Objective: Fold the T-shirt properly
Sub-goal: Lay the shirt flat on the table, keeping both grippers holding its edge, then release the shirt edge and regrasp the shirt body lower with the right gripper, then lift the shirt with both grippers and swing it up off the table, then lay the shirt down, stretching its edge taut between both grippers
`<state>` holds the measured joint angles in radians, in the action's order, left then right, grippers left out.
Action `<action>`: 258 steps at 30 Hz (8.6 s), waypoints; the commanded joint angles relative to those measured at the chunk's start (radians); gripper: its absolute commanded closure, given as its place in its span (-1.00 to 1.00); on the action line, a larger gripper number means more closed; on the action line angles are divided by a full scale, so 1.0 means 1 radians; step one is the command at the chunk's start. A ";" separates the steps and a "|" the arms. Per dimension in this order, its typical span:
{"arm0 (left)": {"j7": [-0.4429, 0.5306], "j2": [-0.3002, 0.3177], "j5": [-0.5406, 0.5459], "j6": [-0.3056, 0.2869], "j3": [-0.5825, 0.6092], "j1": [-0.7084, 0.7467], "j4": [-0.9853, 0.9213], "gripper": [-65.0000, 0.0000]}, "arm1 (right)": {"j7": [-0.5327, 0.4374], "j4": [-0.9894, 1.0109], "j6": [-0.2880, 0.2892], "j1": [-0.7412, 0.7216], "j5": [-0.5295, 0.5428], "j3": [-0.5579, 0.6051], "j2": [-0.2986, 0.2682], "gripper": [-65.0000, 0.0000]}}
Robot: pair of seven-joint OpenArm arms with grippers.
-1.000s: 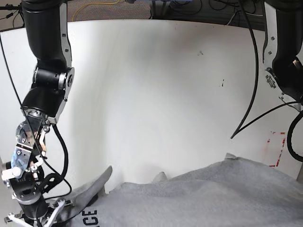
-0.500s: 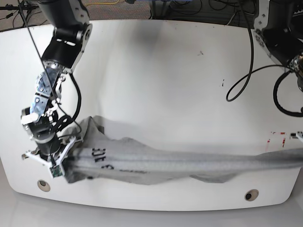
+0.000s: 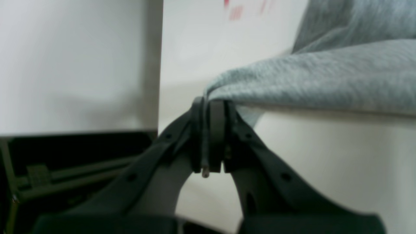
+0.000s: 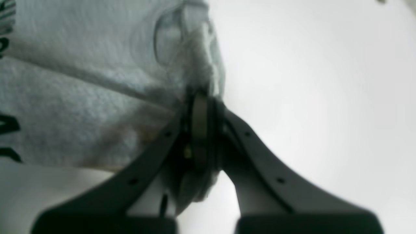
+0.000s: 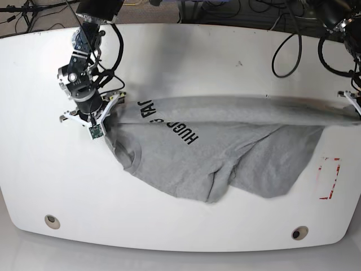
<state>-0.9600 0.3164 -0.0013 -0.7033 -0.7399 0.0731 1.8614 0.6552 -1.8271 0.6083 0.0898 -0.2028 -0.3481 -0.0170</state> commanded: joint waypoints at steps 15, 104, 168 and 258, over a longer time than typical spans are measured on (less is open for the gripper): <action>0.068 0.025 0.004 0.005 -0.086 0.173 -0.096 1.00 | -0.039 -0.066 -0.012 0.184 0.007 -0.004 0.013 1.00; 0.068 0.022 -0.003 0.005 -0.077 0.215 -0.105 1.00 | -0.213 0.858 -0.011 -0.536 -0.002 0.011 0.019 -0.80; 0.063 0.020 -0.007 0.005 0.108 -0.126 0.053 1.00 | 0.188 0.086 -0.009 -0.502 0.007 0.157 0.032 1.00; 0.068 0.025 0.042 0.078 0.089 0.184 -0.065 1.00 | 0.309 -0.208 0.090 0.104 0.006 0.019 -0.024 0.99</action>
<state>-0.9047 0.3088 0.0463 -0.6353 -0.6460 0.2569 1.8019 0.9791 -2.0167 0.7071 0.1799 -0.1951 -0.3264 -0.0311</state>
